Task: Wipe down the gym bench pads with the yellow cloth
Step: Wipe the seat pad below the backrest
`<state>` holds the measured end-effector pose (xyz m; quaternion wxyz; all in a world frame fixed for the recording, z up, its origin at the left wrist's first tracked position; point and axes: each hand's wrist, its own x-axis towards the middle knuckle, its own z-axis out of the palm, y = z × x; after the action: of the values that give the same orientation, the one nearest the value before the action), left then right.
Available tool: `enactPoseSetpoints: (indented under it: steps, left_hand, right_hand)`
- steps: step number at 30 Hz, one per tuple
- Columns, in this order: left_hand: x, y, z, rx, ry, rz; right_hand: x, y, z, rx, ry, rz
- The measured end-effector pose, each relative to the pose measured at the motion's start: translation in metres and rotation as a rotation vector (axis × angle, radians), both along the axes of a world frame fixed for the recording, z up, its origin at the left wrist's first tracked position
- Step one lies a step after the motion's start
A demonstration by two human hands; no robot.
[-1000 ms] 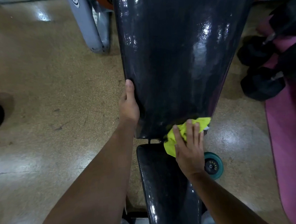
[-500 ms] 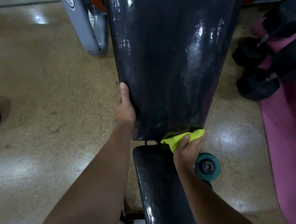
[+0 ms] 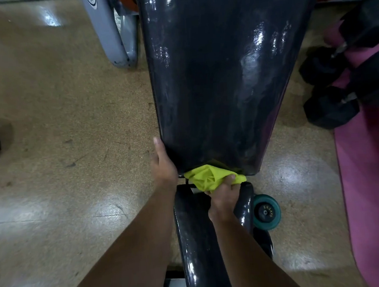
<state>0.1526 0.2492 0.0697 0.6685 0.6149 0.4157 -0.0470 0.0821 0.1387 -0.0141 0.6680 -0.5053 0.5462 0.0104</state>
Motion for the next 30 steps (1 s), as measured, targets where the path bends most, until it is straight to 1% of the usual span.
enactPoseSetpoints:
  steps: [2,5,7,10,11,13,15,17,19,21,23,26,28,30]
  left_hand:
    - [-0.015,-0.002,-0.009,0.033,0.048,0.03]
    - [-0.031,-0.002,-0.027,0.088,0.142,0.051]
    - [-0.038,0.0,-0.04,0.11,0.253,0.039]
    - [-0.044,0.006,-0.057,0.084,0.347,0.042]
    - [-0.045,0.007,-0.061,0.071,0.365,0.037]
    - [-0.043,0.012,-0.068,0.038,0.394,0.02]
    - [-0.043,0.015,-0.075,0.02,0.429,-0.002]
    - [-0.046,0.016,-0.079,0.023,0.488,-0.036]
    - [-0.052,0.016,-0.083,0.048,0.557,-0.145]
    - [-0.057,0.013,-0.082,0.057,0.561,-0.234]
    - [-0.059,0.01,-0.081,0.091,0.519,-0.3]
    - [-0.061,0.011,-0.082,0.079,0.477,-0.313]
    - [-0.061,0.013,-0.083,0.065,0.479,-0.318]
    - [-0.061,0.015,-0.083,0.061,0.48,-0.329]
  right_hand:
    - [-0.005,-0.004,0.028,-0.104,-0.043,0.056]
    - [-0.021,-0.012,0.05,-0.19,-0.049,0.259]
    - [-0.036,-0.015,0.053,-0.286,-0.064,0.515]
    - [-0.048,-0.016,0.064,-0.551,-0.182,0.927]
    - [-0.047,-0.017,0.066,-0.637,-0.19,1.048]
    - [-0.039,-0.015,0.07,-0.795,-0.144,1.299]
    - [-0.034,-0.008,0.068,-0.915,-0.011,1.524]
    - [-0.035,-0.001,0.056,-0.911,0.088,1.67]
    - [-0.037,0.005,0.042,-0.892,0.083,1.744]
    - [-0.035,0.003,0.032,-0.97,-0.045,1.765]
    - [-0.027,-0.002,0.025,-0.988,-0.18,1.75]
    - [-0.014,-0.007,0.021,-0.921,-0.242,1.753]
    - [-0.01,-0.009,0.017,-0.95,-0.249,1.779]
    - [-0.013,-0.007,0.014,-1.023,-0.274,1.757]
